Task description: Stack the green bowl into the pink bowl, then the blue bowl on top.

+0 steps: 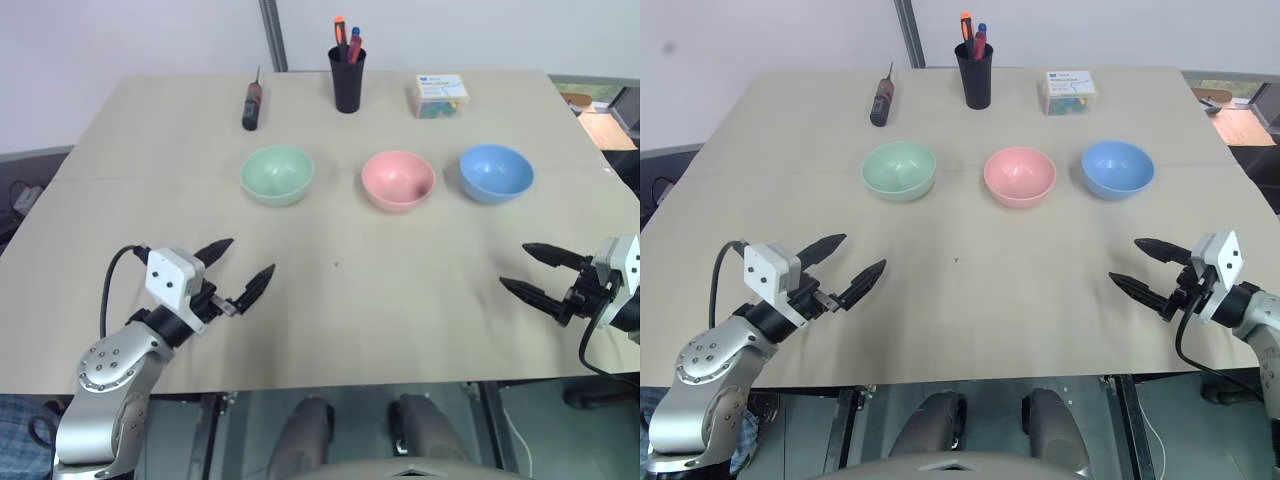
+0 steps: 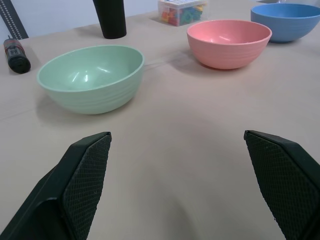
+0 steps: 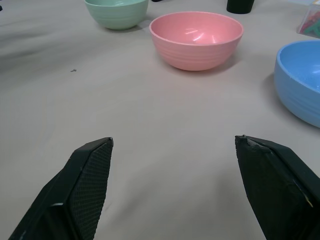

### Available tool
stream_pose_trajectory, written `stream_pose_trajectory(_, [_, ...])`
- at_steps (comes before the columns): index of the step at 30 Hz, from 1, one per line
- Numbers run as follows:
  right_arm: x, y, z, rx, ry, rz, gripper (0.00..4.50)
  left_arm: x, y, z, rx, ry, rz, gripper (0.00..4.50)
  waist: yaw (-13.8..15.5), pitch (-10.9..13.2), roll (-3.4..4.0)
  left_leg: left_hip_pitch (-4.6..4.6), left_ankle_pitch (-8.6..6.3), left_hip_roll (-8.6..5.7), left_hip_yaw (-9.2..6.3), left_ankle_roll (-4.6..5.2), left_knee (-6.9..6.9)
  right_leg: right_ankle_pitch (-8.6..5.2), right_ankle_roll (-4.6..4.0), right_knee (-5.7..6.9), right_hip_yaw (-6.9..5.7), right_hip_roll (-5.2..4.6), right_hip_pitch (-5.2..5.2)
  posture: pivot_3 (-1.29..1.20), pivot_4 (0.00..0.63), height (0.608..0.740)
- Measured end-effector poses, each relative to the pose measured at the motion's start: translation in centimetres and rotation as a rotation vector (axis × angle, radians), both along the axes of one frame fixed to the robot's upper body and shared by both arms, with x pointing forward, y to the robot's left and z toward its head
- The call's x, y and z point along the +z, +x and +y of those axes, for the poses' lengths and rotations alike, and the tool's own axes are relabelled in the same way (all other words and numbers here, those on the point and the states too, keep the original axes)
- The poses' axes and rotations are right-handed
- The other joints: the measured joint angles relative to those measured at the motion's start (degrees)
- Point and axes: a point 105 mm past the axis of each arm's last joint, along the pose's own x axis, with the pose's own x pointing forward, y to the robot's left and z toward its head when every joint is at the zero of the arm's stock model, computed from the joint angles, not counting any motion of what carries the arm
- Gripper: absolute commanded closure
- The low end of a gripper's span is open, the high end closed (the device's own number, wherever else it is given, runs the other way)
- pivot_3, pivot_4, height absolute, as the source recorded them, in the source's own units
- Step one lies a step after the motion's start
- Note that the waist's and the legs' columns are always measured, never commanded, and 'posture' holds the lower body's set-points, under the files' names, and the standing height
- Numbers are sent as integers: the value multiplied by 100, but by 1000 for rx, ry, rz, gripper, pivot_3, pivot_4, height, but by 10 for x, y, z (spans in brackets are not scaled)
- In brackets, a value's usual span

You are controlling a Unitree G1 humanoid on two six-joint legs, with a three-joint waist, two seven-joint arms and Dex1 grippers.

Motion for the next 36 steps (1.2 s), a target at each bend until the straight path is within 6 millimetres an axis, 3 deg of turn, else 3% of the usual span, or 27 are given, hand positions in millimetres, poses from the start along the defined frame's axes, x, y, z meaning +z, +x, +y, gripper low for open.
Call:
stream_pose_trajectory(27, [9, 16, 11, -7, -10, -31, 408, 10, -4, -16, -98, -36, -67, 0, 16, 0, 0, -1, 0, 0, 1, 0, 1, 0, 0, 0, -1, 2, 0, 0, 150, 739])
stream_pose_trajectory(30, [15, 26, 20, -3, -29, -54, 408, 17, -4, -17, -105, -89, -103, 0, -24, 0, 0, 5, 0, 3, 3, 0, 2, 0, 0, 5, 12, 1, 0, 0, 150, 739])
stream_pose_trajectory(34, [45, 44, 56, 83, -80, -155, 408, 36, -8, -21, -168, -206, -186, 0, -40, -1, 2, 6, 1, 7, 1, -2, 2, 0, 0, 4, 1, 5, 0, 0, 150, 739])
stream_pose_trajectory(36, [49, 49, 64, 98, -105, -169, 408, 37, -9, -21, -177, -223, -192, 0, -33, -1, 2, 1, 1, 6, -2, -2, 2, 0, 0, 1, -3, 4, -2, 0, 150, 739])
